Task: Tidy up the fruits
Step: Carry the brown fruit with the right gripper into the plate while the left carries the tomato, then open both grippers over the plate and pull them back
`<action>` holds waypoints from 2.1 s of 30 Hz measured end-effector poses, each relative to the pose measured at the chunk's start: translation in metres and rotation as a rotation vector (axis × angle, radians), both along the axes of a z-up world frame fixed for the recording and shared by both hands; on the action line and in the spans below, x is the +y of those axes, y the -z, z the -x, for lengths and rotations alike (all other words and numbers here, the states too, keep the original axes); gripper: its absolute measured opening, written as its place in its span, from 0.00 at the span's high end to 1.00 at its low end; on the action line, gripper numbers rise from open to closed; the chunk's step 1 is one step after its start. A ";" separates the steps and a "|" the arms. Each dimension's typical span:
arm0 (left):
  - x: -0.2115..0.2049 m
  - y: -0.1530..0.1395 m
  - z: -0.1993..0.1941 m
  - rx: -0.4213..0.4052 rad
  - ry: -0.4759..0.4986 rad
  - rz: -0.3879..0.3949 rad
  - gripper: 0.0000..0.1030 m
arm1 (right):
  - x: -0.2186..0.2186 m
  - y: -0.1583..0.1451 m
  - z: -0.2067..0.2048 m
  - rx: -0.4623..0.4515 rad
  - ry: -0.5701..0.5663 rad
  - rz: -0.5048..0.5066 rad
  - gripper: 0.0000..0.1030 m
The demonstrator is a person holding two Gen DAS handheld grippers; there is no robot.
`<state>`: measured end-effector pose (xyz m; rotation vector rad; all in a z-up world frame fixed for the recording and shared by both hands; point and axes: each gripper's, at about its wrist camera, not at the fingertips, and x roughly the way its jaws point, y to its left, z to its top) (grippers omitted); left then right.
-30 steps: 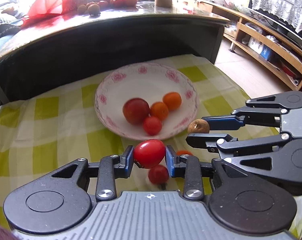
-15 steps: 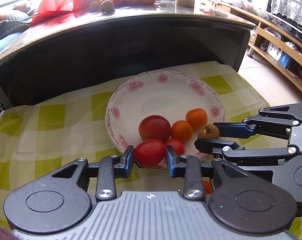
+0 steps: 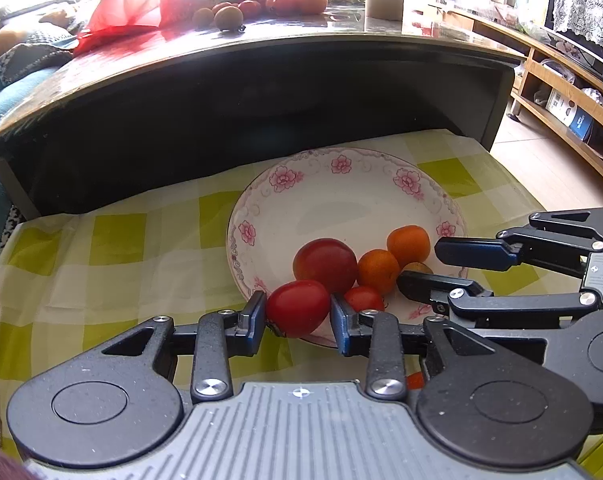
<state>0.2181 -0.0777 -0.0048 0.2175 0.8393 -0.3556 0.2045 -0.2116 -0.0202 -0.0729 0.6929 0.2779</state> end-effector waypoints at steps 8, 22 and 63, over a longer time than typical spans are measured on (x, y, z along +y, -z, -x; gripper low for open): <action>-0.001 -0.003 0.000 -0.014 0.001 0.003 0.52 | -0.006 -0.003 0.002 -0.005 0.020 -0.013 0.47; -0.001 -0.010 0.005 -0.045 0.000 -0.005 0.45 | -0.008 -0.006 0.005 -0.017 0.032 -0.012 0.47; 0.000 -0.014 0.020 -0.082 0.011 -0.033 0.30 | -0.011 -0.011 0.026 -0.038 0.020 -0.001 0.47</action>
